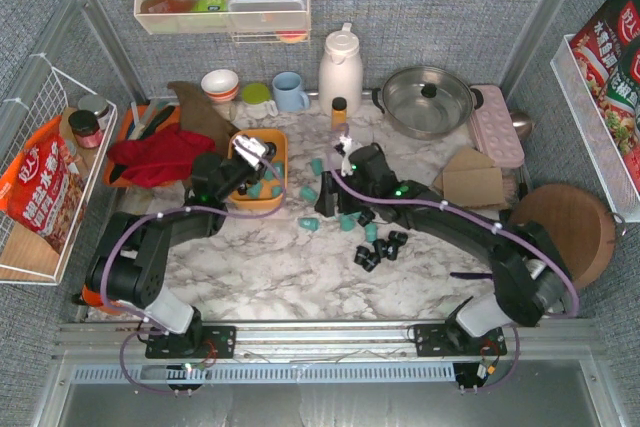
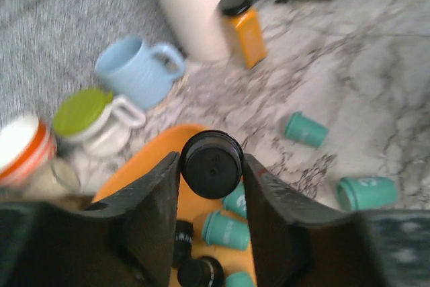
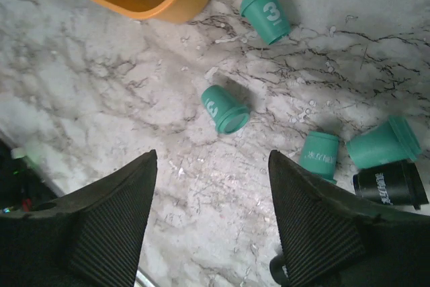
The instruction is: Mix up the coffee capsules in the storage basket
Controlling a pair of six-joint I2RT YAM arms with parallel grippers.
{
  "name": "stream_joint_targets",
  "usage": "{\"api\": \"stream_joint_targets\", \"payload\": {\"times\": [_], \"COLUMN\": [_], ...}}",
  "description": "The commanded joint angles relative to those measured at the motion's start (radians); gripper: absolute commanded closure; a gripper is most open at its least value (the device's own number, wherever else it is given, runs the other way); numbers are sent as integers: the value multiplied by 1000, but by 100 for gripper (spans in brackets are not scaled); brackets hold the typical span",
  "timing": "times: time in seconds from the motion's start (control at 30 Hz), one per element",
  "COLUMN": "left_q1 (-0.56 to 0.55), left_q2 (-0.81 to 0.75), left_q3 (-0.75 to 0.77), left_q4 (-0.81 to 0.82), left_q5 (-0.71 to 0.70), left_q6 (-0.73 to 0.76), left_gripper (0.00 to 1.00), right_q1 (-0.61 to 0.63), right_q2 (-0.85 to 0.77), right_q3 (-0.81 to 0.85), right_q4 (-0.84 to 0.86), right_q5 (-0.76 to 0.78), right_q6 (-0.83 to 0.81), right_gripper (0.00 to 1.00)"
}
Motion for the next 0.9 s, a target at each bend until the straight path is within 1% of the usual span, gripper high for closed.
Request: {"api": "stream_joint_targets", "payload": {"times": [0.0,0.07,0.1,0.13,0.27,0.4,0.53,0.73,0.87], "left_q1": [37,53,60,64,74,74,74,74,74], "left_q2": [58,73,76,76,56,20,-6,-23,-28], "left_q3": [46,57,62,65,68,75,76,79,80], "left_q4": [-95,-100,-100,-100,-93,-94,-99,-116,-119], "left_q5": [-194,-208,-213,-218,-260,-275,-281,-285,-285], "left_q6": [-152,-201,-222,-241,-306,-348,-366,-350,-350], "left_gripper": [43,19,4,1,1,1,1,1,1], "right_q1": [48,88,108,128,199,252,269,283,299], "right_q2": [108,164,199,224,304,370,432,518,544], "right_q3": [76,106,119,129,159,202,254,351,377], "right_q4": [-44,-61,-69,-71,-75,-89,-109,-235,-261], "right_q5": [118,209,250,296,478,591,627,731,748], "right_q6": [17,50,63,78,167,214,213,238,255], "right_gripper": [26,23,22,22,22,22,22,24,26]}}
